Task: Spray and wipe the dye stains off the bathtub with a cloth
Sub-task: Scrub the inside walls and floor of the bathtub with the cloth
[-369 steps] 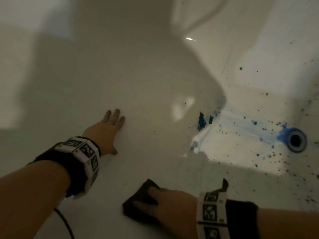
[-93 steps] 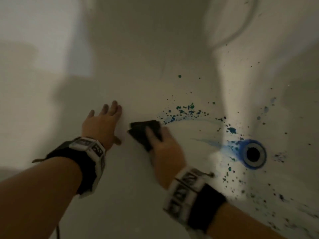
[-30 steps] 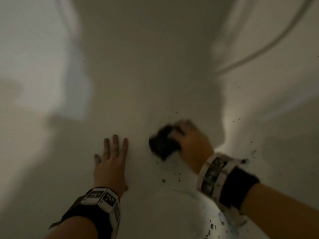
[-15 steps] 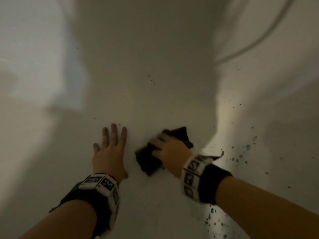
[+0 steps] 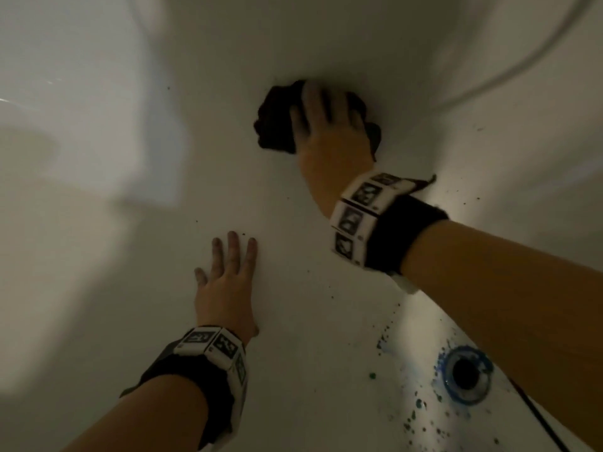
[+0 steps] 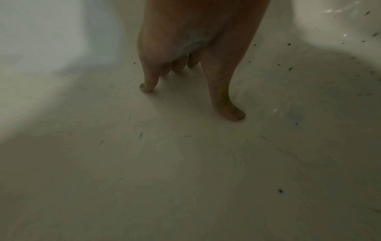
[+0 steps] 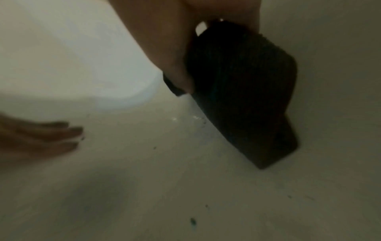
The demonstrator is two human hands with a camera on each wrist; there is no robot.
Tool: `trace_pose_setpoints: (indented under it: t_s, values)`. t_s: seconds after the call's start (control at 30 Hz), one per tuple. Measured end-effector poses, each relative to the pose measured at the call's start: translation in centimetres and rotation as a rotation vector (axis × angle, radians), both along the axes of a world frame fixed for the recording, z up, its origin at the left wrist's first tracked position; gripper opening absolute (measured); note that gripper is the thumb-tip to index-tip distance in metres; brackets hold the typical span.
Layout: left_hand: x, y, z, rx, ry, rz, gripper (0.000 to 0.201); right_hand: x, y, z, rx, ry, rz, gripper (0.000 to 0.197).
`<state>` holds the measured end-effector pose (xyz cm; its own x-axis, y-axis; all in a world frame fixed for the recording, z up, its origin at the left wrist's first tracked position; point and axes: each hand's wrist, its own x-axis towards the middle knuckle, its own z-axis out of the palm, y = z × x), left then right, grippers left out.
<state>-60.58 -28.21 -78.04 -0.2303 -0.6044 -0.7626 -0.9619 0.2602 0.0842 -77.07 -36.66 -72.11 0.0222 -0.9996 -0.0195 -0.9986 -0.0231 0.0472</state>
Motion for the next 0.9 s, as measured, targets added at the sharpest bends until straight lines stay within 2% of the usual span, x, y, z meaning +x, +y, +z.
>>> trace_pose_setpoints:
  t_s: [0.1, 0.2, 0.23, 0.37, 0.47, 0.5, 0.57, 0.6, 0.67, 0.7, 0.77, 0.8, 0.83, 0.87, 0.9]
  values:
    - [0.1, -0.1, -0.1, -0.006, 0.001, 0.003, 0.129, 0.9, -0.5, -3.1, 0.276, 0.042, 0.070, 0.051]
    - [0.2, -0.1, -0.1, 0.007, 0.003, -0.003, 0.130, -0.2, 2.2, -5.3, 0.426, 0.003, 0.110, 0.051]
    - [0.3, -0.1, -0.1, 0.006, 0.001, -0.006, 0.130, -0.6, 3.3, -5.8, 0.443, 0.003, 0.147, 0.052]
    - [0.6, -0.1, -0.2, -0.005, 0.002, -0.011, 0.130, -2.6, 10.8, -6.3, 0.416, -0.027, 0.483, 0.058]
    - [0.8, 0.0, -0.1, 0.002, -0.010, -0.017, 0.131, -5.3, 17.7, -7.0, 0.659, -0.034, 0.440, 0.059]
    - [0.9, 0.0, -0.2, 0.006, -0.016, -0.015, 0.131, -6.2, 19.5, -6.6, 0.724, -0.095, 0.394, 0.057]
    - [0.8, 0.1, -0.2, 0.008, -0.030, -0.005, 0.132, -7.8, 21.5, -6.0, 0.768, -0.135, 0.346, 0.050]
    - [0.6, 0.0, -0.2, 0.001, -0.037, -0.002, 0.131, -8.5, 21.5, -4.5, 0.714, -0.163, 0.337, 0.042]
    - [0.2, -0.2, -0.1, -0.015, -0.059, -0.018, 0.131, -9.7, 19.7, -1.3, 0.447, -0.416, 0.046, 0.014]
    - [0.0, -0.3, 0.1, -0.020, -0.078, -0.033, 0.131, -10.2, 18.1, 0.4, 0.309, -0.474, -0.118, 0.006]
    - [-0.3, -0.2, 0.5, -0.023, -0.121, -0.065, 0.131, -12.7, 15.1, 4.4, -0.080, -0.592, -0.331, 0.009]
    - [-0.6, -0.2, 0.6, -0.028, -0.135, -0.079, 0.130, -14.1, 13.2, 6.7, -0.286, -0.577, -0.347, 0.007]
    - [-1.0, -0.1, 0.6, -0.040, -0.131, -0.092, 0.129, -15.8, 11.4, 8.6, -0.449, -0.498, -0.282, 0.008]
    - [-1.8, 0.0, 0.6, -0.049, -0.101, -0.112, 0.129, -17.5, 10.2, 9.8, -0.530, -0.464, -0.264, 0.012]
    - [-2.8, 0.2, 0.6, -0.051, -0.052, -0.153, 0.128, -18.8, 9.1, 10.9, -0.550, -0.507, -0.303, 0.022]
